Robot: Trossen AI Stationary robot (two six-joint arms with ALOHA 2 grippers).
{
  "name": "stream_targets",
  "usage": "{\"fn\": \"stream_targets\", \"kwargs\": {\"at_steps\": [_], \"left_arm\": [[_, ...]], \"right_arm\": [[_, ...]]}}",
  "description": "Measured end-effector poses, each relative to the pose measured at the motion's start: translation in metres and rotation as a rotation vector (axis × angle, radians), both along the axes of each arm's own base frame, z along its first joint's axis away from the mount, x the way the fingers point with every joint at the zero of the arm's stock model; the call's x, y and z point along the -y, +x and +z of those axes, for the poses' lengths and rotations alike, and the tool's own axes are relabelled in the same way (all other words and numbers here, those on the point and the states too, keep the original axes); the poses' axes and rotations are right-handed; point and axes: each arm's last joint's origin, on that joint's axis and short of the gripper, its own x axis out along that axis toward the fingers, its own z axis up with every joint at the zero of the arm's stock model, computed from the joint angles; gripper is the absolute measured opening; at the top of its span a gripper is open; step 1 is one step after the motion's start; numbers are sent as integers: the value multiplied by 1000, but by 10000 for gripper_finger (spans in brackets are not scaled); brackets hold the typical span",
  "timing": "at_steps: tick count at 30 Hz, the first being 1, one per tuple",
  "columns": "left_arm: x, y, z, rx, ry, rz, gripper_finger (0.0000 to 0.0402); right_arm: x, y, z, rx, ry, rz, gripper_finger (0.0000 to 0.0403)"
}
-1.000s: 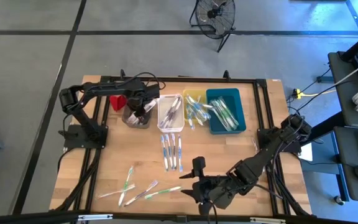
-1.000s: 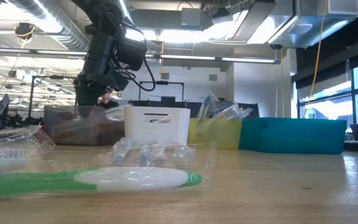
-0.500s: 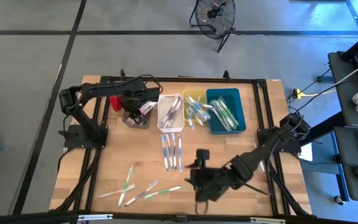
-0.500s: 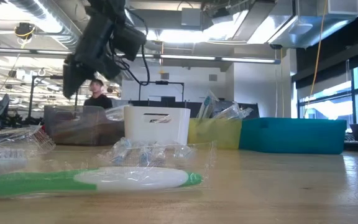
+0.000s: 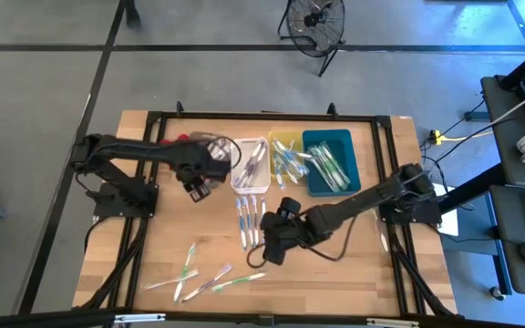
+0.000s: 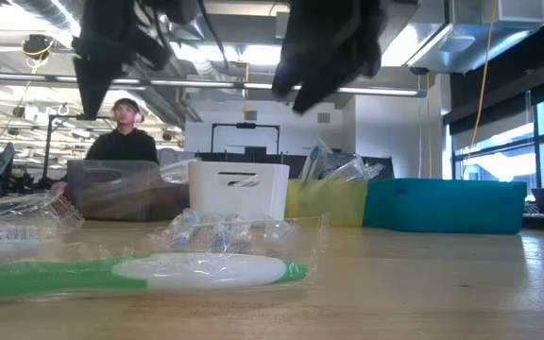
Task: Pick & Place Toothbrushes
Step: Put the right blue toothbrush into the yellow bin
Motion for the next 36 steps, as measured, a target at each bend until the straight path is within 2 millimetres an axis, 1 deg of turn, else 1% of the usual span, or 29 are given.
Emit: {"fn": "stream_targets", "kwargs": {"at_steps": [4,10,12,16,20,23,30,36], "left_arm": [[34,-10,4,73,98,-29,165],[82,-29,1,195,248,-84,165],[95,-33,-2,239,272,-105,163],[114,-39,-9,316,285,-148,162],[126,-44,-9,381,301,-173,161],[131,-45,-9,415,309,-184,161],[133,-43,-8,467,318,-179,163],[136,-39,-9,506,303,-169,160]], "right_arm": [[12,11,-20,-50,11,-52,273],[32,31,-46,-60,78,-130,283],[37,37,-54,-64,105,-147,283],[46,42,-72,-111,97,-169,275],[51,44,-83,-151,93,-180,260],[52,44,-85,-163,103,-174,247],[52,43,-86,-178,95,-169,226],[52,42,-93,-200,80,-178,222]]}}
